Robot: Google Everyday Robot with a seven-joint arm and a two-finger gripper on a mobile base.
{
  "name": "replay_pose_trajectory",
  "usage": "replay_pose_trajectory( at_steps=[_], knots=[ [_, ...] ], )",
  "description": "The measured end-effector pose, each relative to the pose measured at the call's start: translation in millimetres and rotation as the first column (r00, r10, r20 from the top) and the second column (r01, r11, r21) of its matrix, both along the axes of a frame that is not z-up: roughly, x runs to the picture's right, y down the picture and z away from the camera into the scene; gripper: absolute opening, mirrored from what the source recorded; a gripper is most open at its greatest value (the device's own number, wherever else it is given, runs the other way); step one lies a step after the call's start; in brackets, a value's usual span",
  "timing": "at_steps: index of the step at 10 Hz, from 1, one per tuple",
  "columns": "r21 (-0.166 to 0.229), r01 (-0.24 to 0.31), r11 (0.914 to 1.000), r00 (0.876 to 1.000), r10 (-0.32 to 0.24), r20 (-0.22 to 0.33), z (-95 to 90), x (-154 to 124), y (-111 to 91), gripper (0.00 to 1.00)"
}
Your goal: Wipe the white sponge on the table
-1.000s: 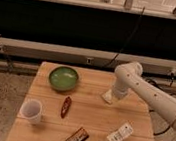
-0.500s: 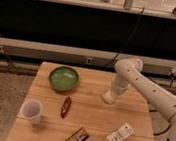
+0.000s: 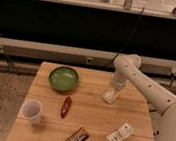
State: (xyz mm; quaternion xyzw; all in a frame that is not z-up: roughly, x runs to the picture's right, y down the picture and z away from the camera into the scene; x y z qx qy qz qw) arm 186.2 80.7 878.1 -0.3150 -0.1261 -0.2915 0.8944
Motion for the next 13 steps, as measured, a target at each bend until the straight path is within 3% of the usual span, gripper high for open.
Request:
replay_pose_trajectory(
  at_steps=[8,13],
  knots=[
    [-0.007,-0.026,0.9996,0.999,0.027,0.039,31.4,1,6,0.77],
    [-0.009,-0.024,0.9997,0.999,0.024,0.043,40.3,1,8,0.28]
  ],
)
